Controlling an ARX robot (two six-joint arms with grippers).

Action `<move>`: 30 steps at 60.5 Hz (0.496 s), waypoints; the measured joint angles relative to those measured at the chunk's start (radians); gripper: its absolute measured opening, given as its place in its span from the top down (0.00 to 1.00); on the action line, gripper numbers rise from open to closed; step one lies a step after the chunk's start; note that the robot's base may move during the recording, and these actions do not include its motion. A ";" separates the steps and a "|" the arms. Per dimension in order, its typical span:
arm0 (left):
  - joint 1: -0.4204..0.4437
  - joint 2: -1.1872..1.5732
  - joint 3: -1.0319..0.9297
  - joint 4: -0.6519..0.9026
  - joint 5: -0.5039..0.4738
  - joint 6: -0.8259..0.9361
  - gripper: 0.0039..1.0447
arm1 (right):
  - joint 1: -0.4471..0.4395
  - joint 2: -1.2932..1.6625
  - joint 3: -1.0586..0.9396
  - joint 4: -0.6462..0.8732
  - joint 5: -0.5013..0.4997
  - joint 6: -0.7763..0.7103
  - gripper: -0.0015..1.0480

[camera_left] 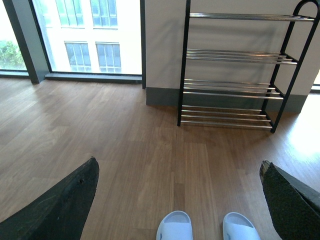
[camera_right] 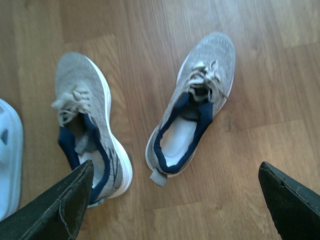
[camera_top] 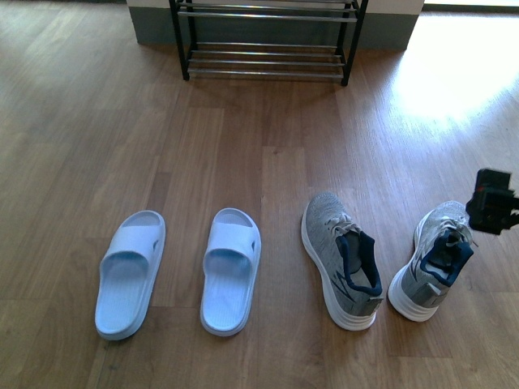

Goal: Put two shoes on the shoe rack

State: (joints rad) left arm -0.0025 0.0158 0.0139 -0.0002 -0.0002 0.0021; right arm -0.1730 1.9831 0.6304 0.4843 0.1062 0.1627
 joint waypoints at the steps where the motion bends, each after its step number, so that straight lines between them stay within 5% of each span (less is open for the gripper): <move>1: 0.000 0.000 0.000 0.000 0.000 0.000 0.09 | -0.001 0.016 0.007 0.000 0.002 0.000 0.09; 30: 0.000 0.000 0.000 0.000 0.000 0.000 0.09 | -0.076 0.556 0.394 -0.078 0.032 -0.021 0.09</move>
State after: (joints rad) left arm -0.0025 0.0158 0.0139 -0.0002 -0.0002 0.0021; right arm -0.2489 2.5393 1.0248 0.4065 0.1379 0.1413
